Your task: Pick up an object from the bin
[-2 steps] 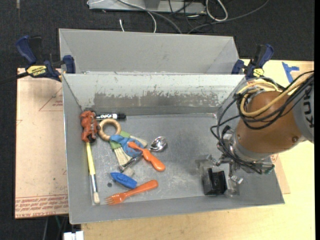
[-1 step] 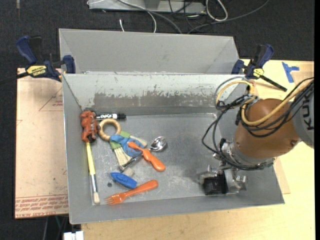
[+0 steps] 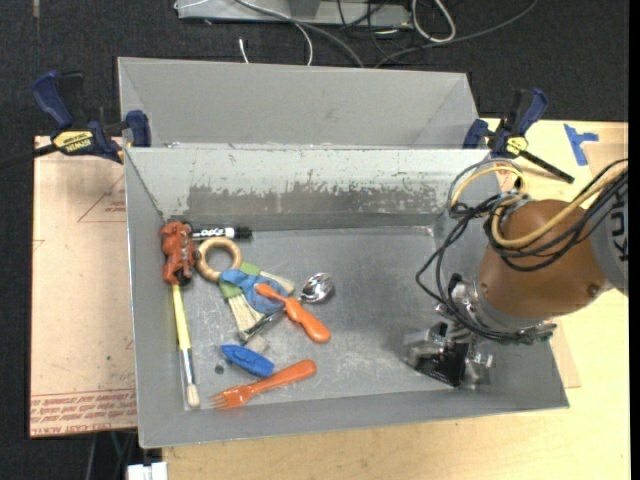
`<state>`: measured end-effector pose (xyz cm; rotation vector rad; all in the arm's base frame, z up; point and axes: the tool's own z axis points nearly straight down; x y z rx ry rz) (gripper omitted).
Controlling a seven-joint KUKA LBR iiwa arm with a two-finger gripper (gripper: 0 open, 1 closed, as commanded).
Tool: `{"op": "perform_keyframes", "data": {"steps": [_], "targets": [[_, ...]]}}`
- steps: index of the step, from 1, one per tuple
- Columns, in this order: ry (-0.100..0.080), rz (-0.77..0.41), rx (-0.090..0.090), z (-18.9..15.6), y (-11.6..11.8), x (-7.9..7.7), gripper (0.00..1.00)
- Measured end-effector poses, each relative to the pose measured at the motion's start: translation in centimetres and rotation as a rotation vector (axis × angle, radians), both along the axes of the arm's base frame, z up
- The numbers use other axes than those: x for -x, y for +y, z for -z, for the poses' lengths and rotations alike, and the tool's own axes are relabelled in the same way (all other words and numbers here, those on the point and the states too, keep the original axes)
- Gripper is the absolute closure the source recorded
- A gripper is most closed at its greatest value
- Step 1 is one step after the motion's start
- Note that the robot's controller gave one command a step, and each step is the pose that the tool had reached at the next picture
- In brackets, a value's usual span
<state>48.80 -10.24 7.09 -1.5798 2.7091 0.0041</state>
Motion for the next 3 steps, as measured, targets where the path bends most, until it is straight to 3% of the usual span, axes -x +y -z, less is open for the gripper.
{"op": "perform_keyframes", "data": {"steps": [3], "targets": [[0.002,0.001,-0.002,-1.6,0.2,0.0,1.0]]}}
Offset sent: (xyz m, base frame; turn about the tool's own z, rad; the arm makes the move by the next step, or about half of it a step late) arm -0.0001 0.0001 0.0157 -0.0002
